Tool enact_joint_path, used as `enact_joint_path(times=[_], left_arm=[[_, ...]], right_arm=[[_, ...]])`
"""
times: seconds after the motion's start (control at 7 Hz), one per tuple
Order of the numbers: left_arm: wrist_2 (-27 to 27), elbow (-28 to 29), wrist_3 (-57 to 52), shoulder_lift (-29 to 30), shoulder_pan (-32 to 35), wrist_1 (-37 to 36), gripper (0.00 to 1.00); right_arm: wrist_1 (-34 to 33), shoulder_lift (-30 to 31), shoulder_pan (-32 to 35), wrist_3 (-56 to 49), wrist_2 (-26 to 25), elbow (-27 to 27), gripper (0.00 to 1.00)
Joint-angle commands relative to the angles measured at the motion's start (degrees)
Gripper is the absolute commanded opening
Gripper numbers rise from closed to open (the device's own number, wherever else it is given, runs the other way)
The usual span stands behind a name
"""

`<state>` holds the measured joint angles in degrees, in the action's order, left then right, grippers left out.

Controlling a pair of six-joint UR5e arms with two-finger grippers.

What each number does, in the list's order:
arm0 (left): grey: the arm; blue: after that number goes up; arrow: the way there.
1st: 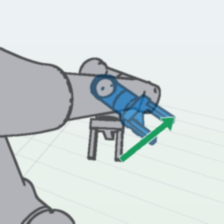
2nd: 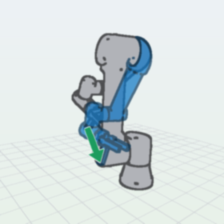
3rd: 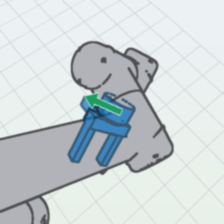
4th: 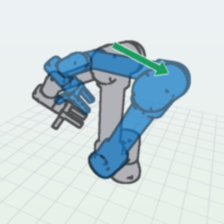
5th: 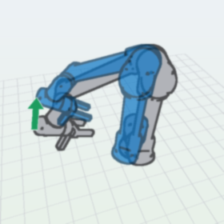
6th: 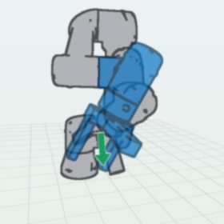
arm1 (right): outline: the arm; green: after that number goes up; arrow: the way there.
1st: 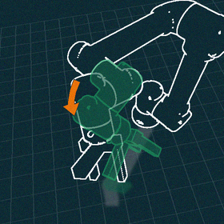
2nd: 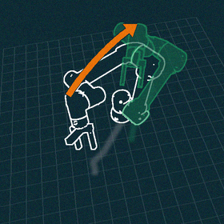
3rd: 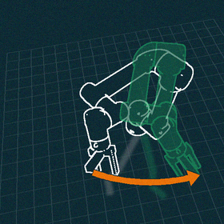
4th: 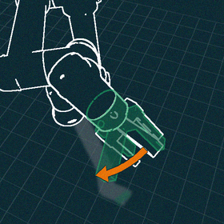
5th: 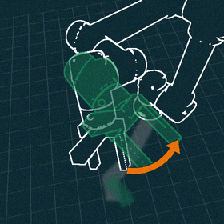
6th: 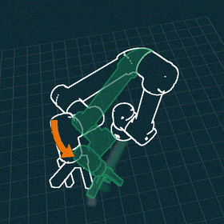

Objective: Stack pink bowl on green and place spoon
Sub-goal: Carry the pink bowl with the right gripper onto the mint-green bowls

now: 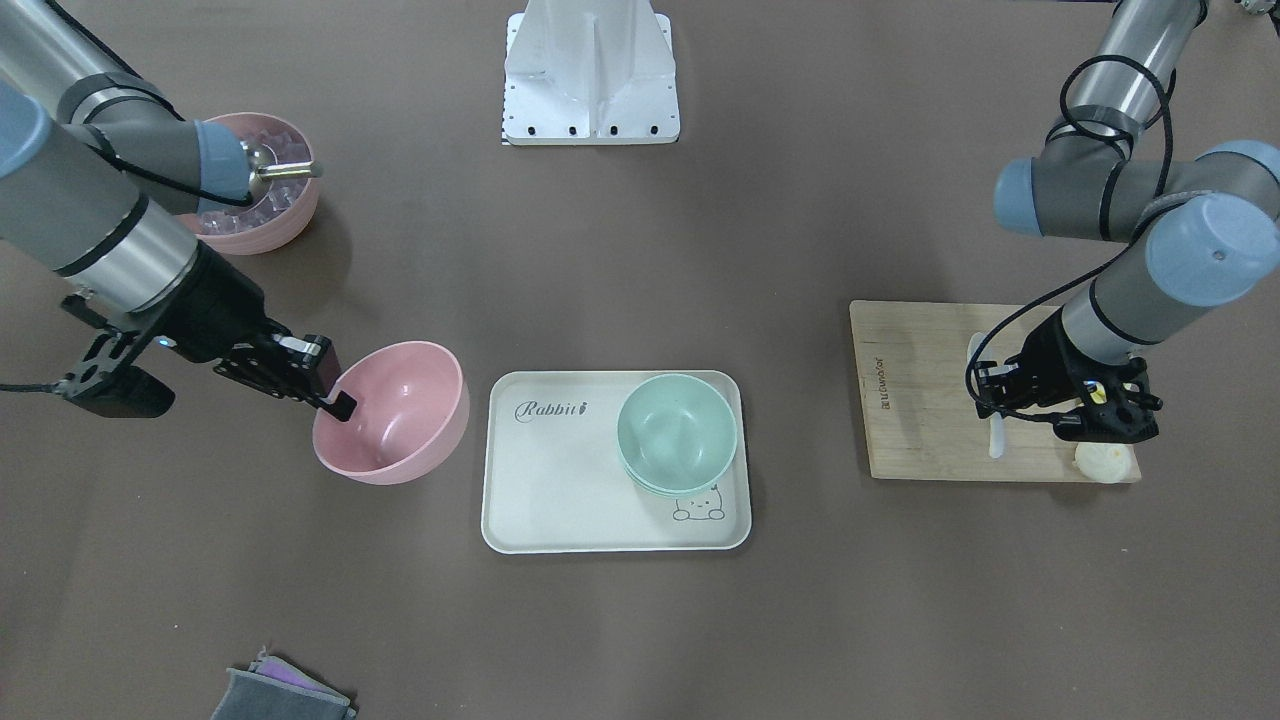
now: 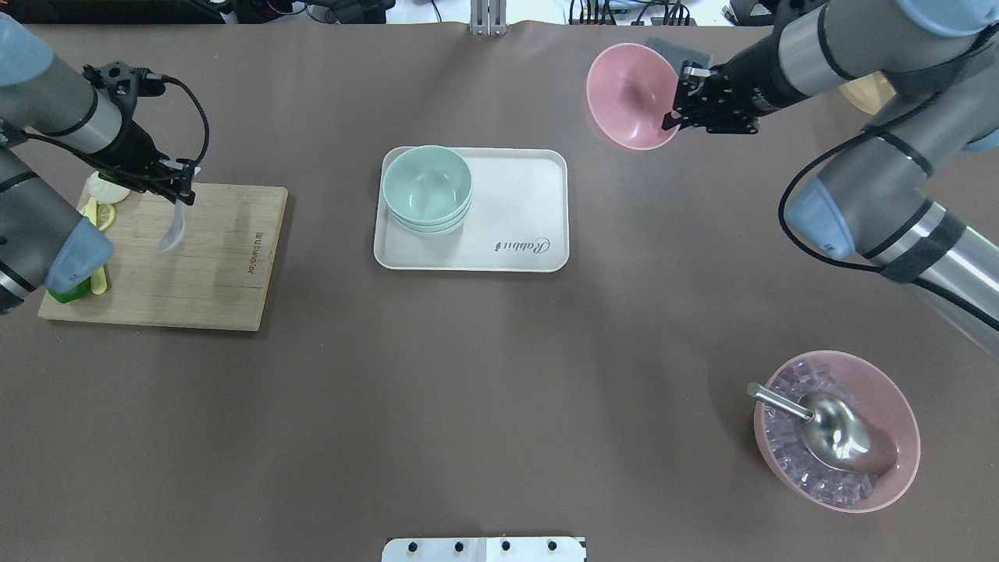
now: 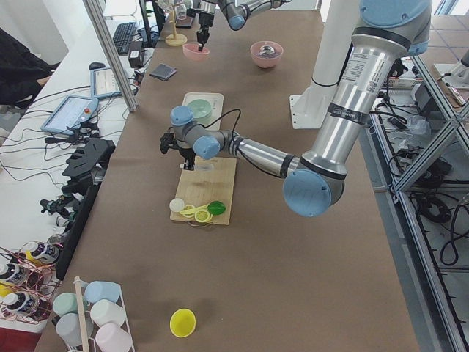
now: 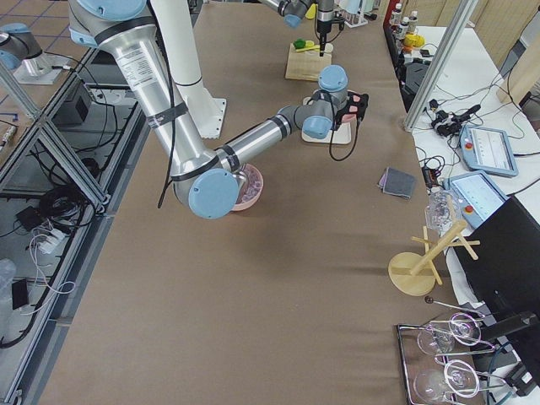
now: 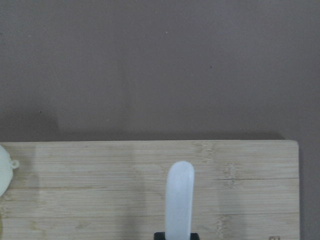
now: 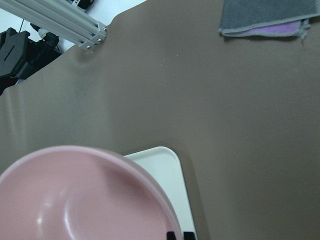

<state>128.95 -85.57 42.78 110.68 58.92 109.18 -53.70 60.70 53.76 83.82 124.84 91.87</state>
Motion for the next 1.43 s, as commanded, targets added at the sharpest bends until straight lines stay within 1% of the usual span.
enact_joint_path(times=[0.0,0.14,0.29,0.86,1.0,1.14,1.29], left_arm=[[1.1,0.0,0.0,0.3,0.9,0.0,0.00],[1.2,0.0,0.0,0.4,0.9,0.1,0.00],[1.1,0.0,0.0,0.4,1.0,0.0,0.00],[1.1,0.2,0.0,0.7,1.1,-0.1,0.00],[1.1,0.4,0.0,0.8,1.0,0.0,0.00],[1.1,0.4,0.0,0.8,1.0,-0.1,0.00],[1.1,0.4,0.0,0.8,1.1,-0.1,0.00]], right_arm=[[0.0,-5.6,-5.6,1.5,-7.0,-3.3,0.00],[-0.1,-9.2,-6.8,3.4,-8.6,-6.6,0.00],[0.1,-10.9,-7.7,7.3,-8.7,-7.9,0.00],[0.1,-13.7,-10.8,10.1,-9.0,-11.0,0.00],[-0.1,-16.0,-11.5,13.5,-9.0,-13.8,0.00],[-0.3,-17.3,-12.1,15.6,-8.9,-15.5,0.00],[-0.4,-17.4,-12.2,16.5,-8.6,-15.5,0.00]])
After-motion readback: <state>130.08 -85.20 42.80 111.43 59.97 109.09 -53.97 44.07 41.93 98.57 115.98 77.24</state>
